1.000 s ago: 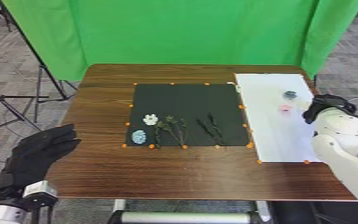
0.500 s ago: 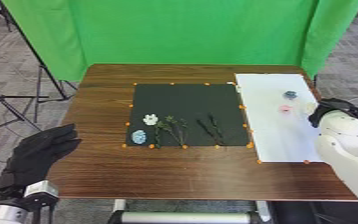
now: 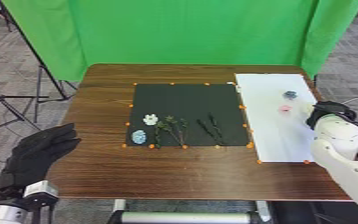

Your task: Arrange flowers

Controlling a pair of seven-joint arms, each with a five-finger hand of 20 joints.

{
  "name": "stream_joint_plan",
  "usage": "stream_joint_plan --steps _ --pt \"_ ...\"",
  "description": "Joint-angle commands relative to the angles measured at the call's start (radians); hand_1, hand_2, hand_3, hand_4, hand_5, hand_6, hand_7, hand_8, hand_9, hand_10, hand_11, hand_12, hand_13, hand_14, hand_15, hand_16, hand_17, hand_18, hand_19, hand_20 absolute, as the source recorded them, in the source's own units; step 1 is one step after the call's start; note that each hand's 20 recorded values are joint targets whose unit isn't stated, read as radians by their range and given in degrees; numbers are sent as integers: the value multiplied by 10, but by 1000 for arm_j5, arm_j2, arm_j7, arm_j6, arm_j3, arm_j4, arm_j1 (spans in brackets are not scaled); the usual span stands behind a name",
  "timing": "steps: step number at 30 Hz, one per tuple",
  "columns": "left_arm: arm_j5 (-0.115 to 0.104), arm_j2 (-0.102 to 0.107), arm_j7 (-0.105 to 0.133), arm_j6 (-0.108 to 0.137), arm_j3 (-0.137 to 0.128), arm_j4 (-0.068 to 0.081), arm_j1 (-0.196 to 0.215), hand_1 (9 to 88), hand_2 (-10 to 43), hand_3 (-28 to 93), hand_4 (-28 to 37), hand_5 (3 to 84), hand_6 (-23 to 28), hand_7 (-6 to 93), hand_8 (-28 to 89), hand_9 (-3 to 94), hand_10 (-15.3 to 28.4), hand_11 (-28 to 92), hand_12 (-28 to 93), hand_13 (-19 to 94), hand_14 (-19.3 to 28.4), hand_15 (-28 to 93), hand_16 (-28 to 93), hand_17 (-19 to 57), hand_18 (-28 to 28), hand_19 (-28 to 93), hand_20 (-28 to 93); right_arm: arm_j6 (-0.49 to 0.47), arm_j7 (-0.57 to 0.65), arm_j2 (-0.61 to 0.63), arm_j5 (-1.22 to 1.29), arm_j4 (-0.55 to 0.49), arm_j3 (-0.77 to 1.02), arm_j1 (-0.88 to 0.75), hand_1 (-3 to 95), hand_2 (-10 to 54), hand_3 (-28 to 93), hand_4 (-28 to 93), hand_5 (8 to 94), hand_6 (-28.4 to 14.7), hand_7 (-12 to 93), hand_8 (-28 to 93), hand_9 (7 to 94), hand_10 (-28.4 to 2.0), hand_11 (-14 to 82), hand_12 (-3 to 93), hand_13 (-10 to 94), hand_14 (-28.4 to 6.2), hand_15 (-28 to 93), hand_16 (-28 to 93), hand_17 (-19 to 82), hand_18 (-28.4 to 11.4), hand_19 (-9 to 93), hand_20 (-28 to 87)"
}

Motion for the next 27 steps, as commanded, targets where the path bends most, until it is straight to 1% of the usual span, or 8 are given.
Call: stream_joint_plan --steps 1,3,8,15,16,17,20,27 --pt "-3 -2 -2 -3 0 2 5 280 44 821 -149 485 139 177 -96 393 223 324 96 271 284 626 -143 -90 243 601 128 17 8 -5 -39 14 -15 -5 531 -95 742 -282 653 -24 252 -4 758 -96 130 262 755 -63 740 195 542 -160 932 303" --pt "-4 -1 1 0 0 2 5 280 44 821 -149 485 139 177 -96 394 223 324 96 271 284 626 -143 -90 243 601 127 39 10 -1 -48 18 -23 -5 557 -95 721 -283 679 -20 269 7 804 -85 94 307 766 -58 737 198 550 -157 932 311" --pt "-4 0 1 -2 1 3 3 280 43 822 -149 485 139 177 -96 394 223 324 96 271 284 626 -143 -90 243 601 127 75 3 11 -73 19 -39 -4 589 -95 724 -283 745 -3 306 33 883 -73 110 354 796 -43 728 206 571 -152 932 332" --pt "-6 3 4 1 -4 -1 13 281 43 822 -149 485 139 176 -95 395 223 325 96 272 284 626 -144 -90 243 602 125 122 -6 25 -106 14 -55 7 597 -95 737 -283 770 -7 304 42 898 -70 113 368 812 -37 725 211 581 -148 932 345" --pt "-2 -1 -5 -2 -4 0 8 280 43 822 -149 485 139 176 -95 395 223 326 96 271 284 626 -144 -90 243 602 125 129 3 33 -106 5 -53 3 597 -95 738 -283 773 -7 302 43 900 -71 113 369 815 -36 724 212 582 -147 932 346" --pt "-4 0 0 2 -6 -2 13 280 43 823 -149 485 139 177 -95 395 223 326 96 271 284 627 -143 -90 243 602 125 134 5 31 -109 3 -57 13 599 -95 740 -283 775 -8 302 43 902 -72 114 370 816 -35 724 212 584 -147 932 347" --pt "-2 -3 -4 2 -14 -6 20 280 44 822 -150 485 139 177 -95 394 223 326 96 271 284 627 -143 -90 243 602 125 134 4 32 -113 -31 -42 19 600 -95 743 -283 780 -10 298 47 905 -74 113 372 818 -35 723 215 586 -147 932 351" --pt "-6 -4 4 8 -29 -11 39 280 43 823 -150 485 139 177 -95 394 223 327 95 272 284 627 -144 -91 243 602 124 160 -28 40 -128 -121 -70 75 604 -95 753 -283 793 -17 280 59 911 -81 114 375 826 -38 722 219 597 -151 932 360"
